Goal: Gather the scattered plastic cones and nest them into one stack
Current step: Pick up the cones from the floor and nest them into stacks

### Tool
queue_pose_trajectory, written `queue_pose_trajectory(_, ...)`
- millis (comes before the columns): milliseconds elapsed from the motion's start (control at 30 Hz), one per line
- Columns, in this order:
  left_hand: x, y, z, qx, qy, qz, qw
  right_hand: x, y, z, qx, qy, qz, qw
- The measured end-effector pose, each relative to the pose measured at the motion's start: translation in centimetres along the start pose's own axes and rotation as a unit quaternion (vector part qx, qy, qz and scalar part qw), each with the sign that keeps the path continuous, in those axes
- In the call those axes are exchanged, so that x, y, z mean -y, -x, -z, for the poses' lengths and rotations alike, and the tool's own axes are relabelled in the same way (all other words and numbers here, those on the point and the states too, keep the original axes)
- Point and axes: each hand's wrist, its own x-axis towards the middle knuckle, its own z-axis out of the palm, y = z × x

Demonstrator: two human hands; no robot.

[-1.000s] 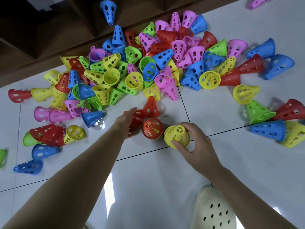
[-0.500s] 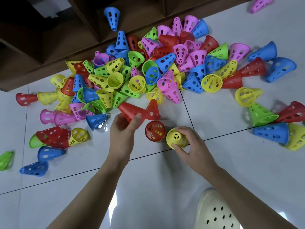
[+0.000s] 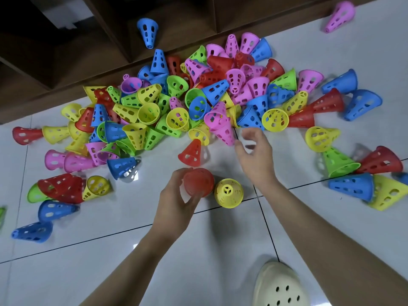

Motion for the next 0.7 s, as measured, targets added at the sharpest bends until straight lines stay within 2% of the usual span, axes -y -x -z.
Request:
queue_pose_trajectory(133, 1.0, 0.0, -0.3, 0.018, -0.073, -0.018, 0.997, 0.3, -4.8, -2.3, 0.062, 0.088, -0.035, 0.994)
queue_pose_trajectory(233, 1.4, -0.2, -0.4, 0.036, -0.089, -0.037, 0.995, -0.9, -5.8, -3.9, 0.086, 0.187, -0.022, 0.978)
queue_pose_trajectory(433, 2.3, -0.6, 0.1, 0.061, -0.119, -0.048, 0.99, -1.9, -6.0, -5.3, 0.067, 0.251, 0.004, 0.966)
queue_pose_trajectory(500, 2.8, -1.0, 0.8, 0.087, -0.132, -0.067, 0.985, -2.3, -6.0, -5.3, 0.094, 0.243, -0.001, 0.966)
queue_pose_trajectory(600, 3.9, -1.9, 2.3, 0.112, -0.172, -0.088, 0.975, -2.6, -5.7, -4.5, 0.121, 0.165, -0.016, 0.979)
queue_pose_trajectory(700, 4.9, -3.3, 3.4, 0.078, -0.183, -0.044, 0.979, -2.0, -4.7, -2.4, 0.113, 0.078, -0.033, 0.99)
